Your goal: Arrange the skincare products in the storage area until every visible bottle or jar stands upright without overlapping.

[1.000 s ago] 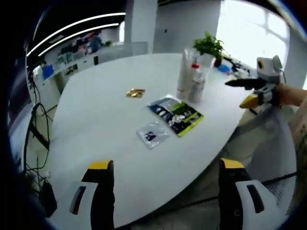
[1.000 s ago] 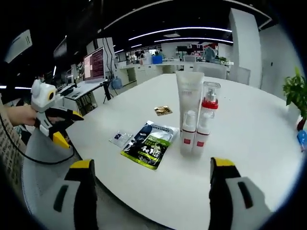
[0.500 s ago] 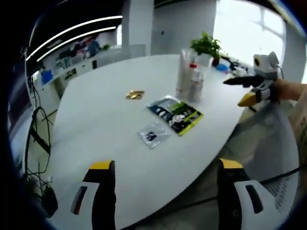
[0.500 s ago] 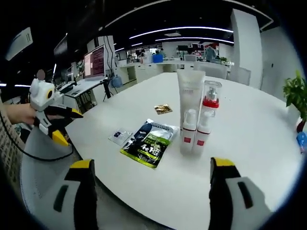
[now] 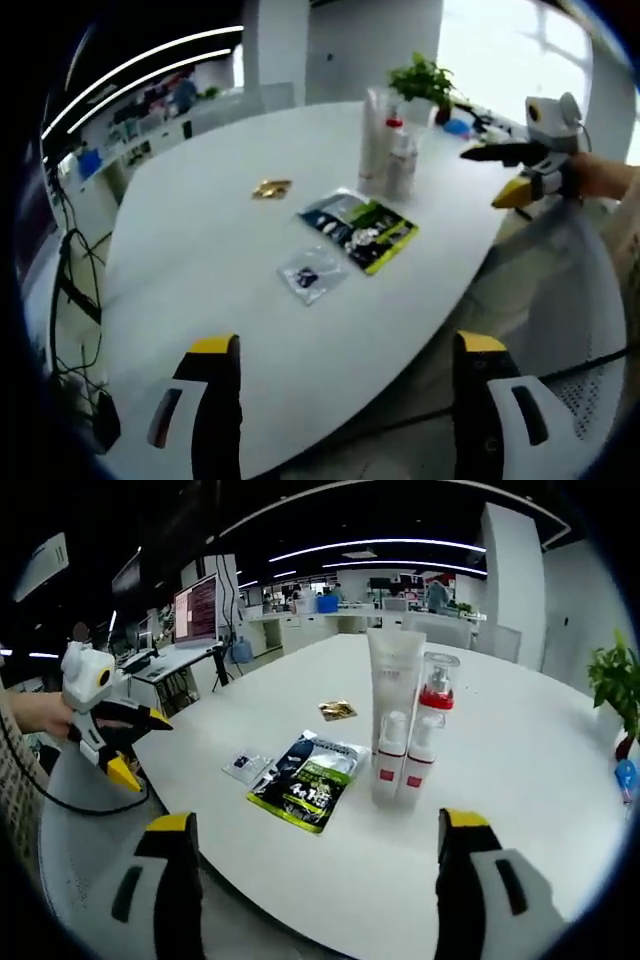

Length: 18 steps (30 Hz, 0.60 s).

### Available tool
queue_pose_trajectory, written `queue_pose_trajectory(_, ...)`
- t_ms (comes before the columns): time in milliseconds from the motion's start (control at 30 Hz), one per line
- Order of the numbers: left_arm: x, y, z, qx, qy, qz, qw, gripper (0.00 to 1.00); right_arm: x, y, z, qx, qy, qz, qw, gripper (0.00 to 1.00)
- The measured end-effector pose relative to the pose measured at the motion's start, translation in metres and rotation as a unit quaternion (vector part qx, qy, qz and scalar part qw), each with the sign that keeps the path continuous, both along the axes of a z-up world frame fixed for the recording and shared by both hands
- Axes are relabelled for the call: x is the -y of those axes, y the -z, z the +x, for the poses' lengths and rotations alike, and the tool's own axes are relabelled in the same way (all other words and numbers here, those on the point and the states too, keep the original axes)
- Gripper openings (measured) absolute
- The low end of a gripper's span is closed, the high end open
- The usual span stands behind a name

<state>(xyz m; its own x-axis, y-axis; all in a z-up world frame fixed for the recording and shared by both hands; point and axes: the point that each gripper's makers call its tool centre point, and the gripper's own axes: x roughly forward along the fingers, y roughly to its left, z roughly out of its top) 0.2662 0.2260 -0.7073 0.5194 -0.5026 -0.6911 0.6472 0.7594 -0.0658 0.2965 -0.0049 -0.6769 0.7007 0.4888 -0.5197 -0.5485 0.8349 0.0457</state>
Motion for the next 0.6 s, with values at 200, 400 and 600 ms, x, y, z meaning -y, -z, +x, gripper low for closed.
queue_pose_trajectory(200,-0.001,0.003,0.001,-0.009,-0.001,0.007,0.9999,0.83,0.001,0.000,0.001,0.000,0.004,0.003,1.0000,0.99)
queue_pose_trajectory(400,-0.002,0.001,0.006,-0.013,-0.002,0.010,0.9999,0.82,0.002,0.001,0.000,0.000,0.003,0.002,1.0000,0.99)
queue_pose_trajectory(600,-0.001,0.000,0.012,-0.011,0.006,0.019,0.9997,0.82,0.004,0.001,0.001,0.002,0.007,0.002,1.0000,0.99)
